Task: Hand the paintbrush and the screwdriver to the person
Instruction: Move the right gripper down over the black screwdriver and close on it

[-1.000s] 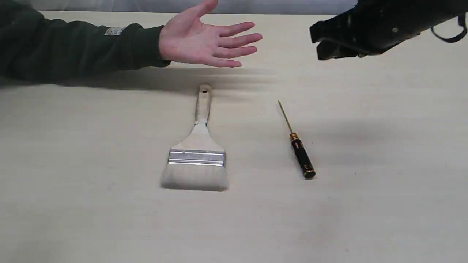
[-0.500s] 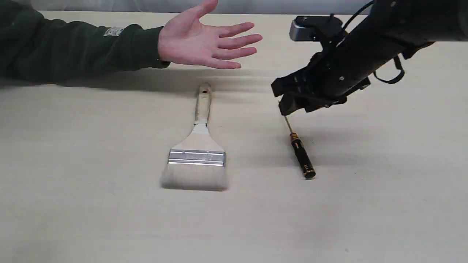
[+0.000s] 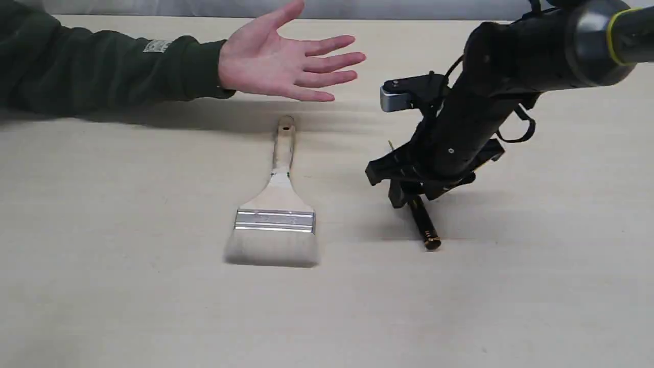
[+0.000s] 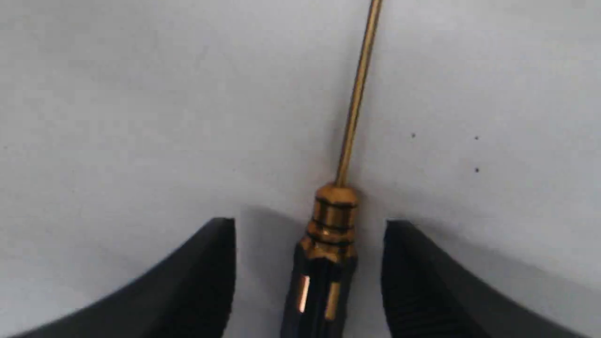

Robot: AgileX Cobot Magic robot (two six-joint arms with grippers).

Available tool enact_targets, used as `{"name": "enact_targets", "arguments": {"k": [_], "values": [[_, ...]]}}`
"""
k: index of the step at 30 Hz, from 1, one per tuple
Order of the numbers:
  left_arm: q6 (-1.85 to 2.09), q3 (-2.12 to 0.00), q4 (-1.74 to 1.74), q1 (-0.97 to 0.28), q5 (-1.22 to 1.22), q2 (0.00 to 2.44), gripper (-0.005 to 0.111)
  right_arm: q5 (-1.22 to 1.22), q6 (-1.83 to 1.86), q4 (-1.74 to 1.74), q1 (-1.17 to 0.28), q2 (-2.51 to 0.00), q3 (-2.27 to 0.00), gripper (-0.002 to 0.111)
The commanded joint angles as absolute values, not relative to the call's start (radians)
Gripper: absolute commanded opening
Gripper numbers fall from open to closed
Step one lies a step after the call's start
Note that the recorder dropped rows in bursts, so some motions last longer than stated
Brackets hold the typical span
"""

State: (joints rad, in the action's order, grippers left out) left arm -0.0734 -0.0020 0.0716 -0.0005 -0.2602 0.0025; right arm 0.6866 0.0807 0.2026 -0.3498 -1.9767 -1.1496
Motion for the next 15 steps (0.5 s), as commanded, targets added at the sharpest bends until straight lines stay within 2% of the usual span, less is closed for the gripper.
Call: {"name": "enact_targets", "arguments": {"k": [1, 5, 8, 15], "values": [[-0.075, 0.000, 0.069, -0.007, -0.248, 0.000, 0.000, 0.703, 0.073, 0.190, -0.351, -1.989, -1.153, 0.050], [-0.075, 0.000, 0.067, -0.007, -0.252, 0.000, 0.000, 0.720, 0.073, 0.190, -0.351, -2.010, -1.153, 0.046], [-0.075, 0.000, 0.067, -0.007, -0.252, 0.000, 0.000, 0.740, 0.073, 0.184, -0.351, -2.023, -1.153, 0.039], [-0.075, 0.000, 0.067, -0.007, -0.252, 0.000, 0.000, 0.783, 0.096, 0.137, -0.351, -2.028, -1.153, 0.013]]}}
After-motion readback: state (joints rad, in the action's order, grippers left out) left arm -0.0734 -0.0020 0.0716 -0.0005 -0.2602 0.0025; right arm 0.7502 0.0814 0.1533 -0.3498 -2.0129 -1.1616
